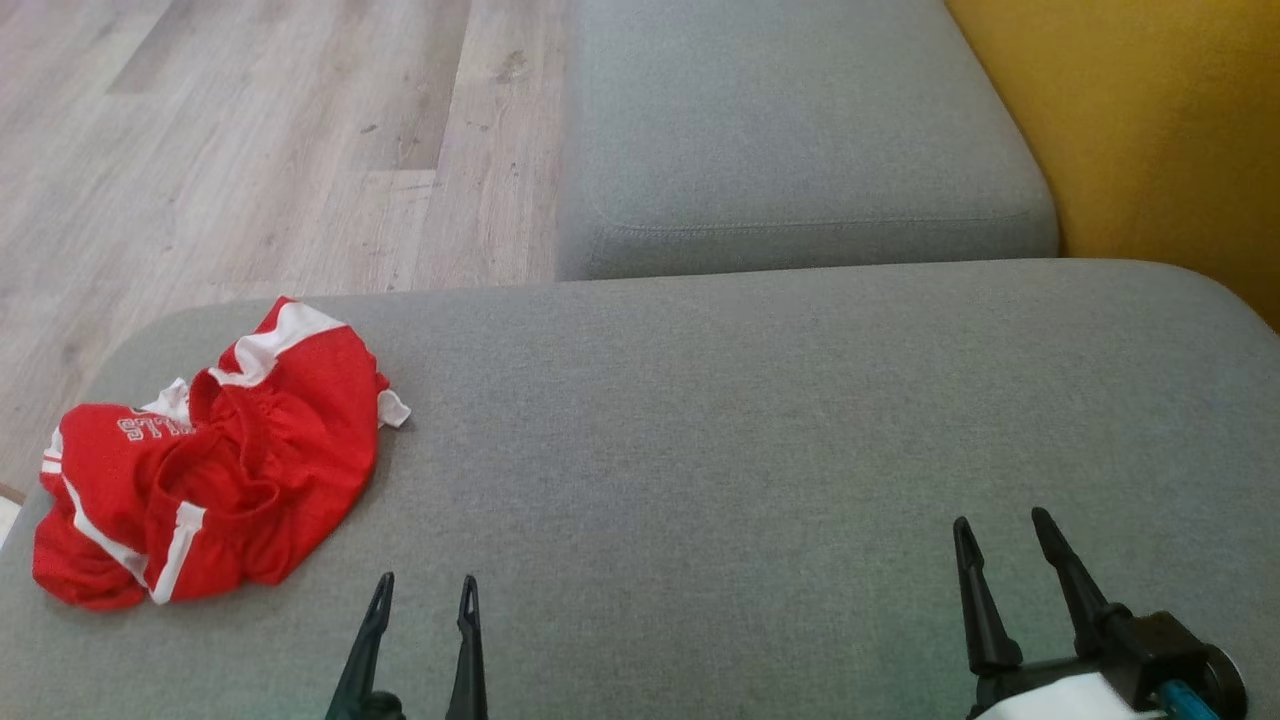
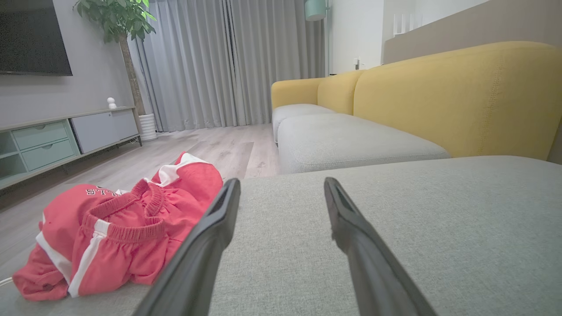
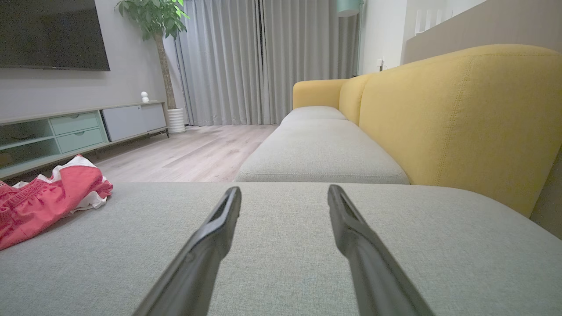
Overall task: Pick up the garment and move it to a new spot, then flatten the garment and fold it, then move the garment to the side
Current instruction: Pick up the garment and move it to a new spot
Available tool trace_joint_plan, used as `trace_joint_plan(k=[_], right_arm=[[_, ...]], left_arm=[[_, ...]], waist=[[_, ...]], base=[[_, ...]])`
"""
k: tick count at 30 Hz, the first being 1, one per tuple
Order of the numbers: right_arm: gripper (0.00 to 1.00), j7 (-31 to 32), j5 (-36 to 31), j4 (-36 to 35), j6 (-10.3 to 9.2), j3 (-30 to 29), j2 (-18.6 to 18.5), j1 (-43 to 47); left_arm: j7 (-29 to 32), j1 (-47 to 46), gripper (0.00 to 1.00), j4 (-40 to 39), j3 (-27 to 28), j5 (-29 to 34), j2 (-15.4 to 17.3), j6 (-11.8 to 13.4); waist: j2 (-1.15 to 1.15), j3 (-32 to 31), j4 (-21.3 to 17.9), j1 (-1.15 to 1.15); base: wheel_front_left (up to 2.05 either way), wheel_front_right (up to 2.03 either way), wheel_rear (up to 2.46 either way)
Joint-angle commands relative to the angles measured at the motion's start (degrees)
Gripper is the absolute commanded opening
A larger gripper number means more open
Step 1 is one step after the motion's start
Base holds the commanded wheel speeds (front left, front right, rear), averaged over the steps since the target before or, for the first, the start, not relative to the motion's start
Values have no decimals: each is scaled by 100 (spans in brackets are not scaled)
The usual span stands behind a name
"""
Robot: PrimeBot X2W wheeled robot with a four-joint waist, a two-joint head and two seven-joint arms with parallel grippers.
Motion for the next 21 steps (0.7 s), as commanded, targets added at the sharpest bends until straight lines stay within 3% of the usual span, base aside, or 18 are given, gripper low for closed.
trace_joint_plan(k=[1, 12, 21], right_arm=[[100, -63, -26, -165, 39, 102, -64, -256], [100, -63, -61, -197, 39, 169, -64, -320], [100, -63, -172, -302, 39, 251, -64, -540]], left_arm=[[-56, -333, 100, -149, 198, -26, -6, 46], [-56, -500, 100, -157, 359, 27, -5, 147], [-56, -784, 100, -347, 398, 127, 14, 171]], waist=[[0, 16, 10, 0], [0, 258, 348, 0], [0, 703, 1204, 0]], base=[[0, 0, 0], [0, 0, 0], [0, 0, 0]])
